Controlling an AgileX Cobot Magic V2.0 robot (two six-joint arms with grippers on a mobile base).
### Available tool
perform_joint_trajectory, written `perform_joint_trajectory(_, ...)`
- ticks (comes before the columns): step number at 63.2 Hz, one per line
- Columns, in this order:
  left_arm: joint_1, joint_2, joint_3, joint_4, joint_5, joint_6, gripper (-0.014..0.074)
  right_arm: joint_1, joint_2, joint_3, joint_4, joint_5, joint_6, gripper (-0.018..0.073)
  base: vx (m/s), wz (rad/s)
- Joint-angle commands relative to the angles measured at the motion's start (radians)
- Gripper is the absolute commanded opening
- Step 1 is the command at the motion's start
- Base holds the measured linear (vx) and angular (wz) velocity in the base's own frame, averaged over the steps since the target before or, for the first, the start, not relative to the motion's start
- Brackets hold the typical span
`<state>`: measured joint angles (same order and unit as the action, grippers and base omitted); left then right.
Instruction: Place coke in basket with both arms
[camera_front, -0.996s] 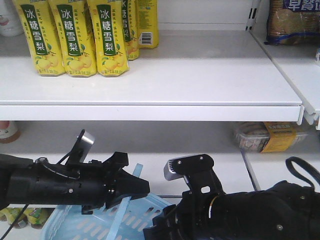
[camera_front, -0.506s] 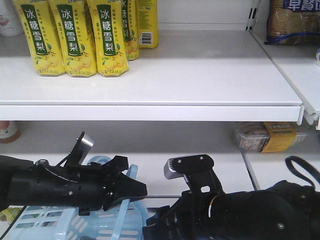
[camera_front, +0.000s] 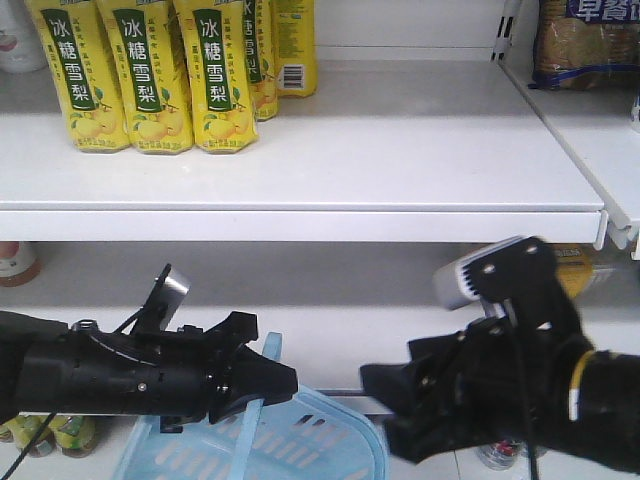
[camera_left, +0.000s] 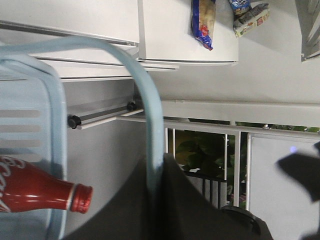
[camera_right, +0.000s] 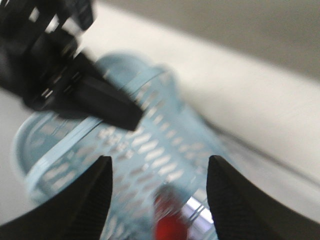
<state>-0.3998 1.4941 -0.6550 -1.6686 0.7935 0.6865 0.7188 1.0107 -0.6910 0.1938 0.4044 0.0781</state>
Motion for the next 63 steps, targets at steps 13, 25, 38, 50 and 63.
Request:
perform_joint_trajectory(13,0.000,-0.042,-0.032,-0.089,0.071,-0.004,-0.0006,-0.320,-0.172,-0.028,-0.258,0.007,0.062,0.0416,0.00,0.00)
perform_joint_trajectory(25,0.000,-0.042,-0.032,-0.089,0.071,-0.004,-0.0006,-0.455,-0.306,-0.028,-0.350,0.017,0.057,0.0416,0.00,0.00)
perform_joint_trajectory(38,0.000,-0.042,-0.032,-0.089,0.071,-0.004,-0.0006,-0.501,-0.416,-0.027,-0.434,0.002,0.054,0.0416,0.00,0.00)
perform_joint_trajectory(50,0.000,-0.042,-0.032,-0.089,0.071,-0.004,-0.0006,-0.499,-0.501,0.020,-0.465,-0.026,0.054,0.0416,0.00,0.00)
perform_joint_trajectory(63,0.000,-0.042,-0.032,-0.089,0.071,-0.004,-0.0006,-0.499,-0.610,0.236,-0.479,-0.194,0.132,0.0416,0.00,0.00)
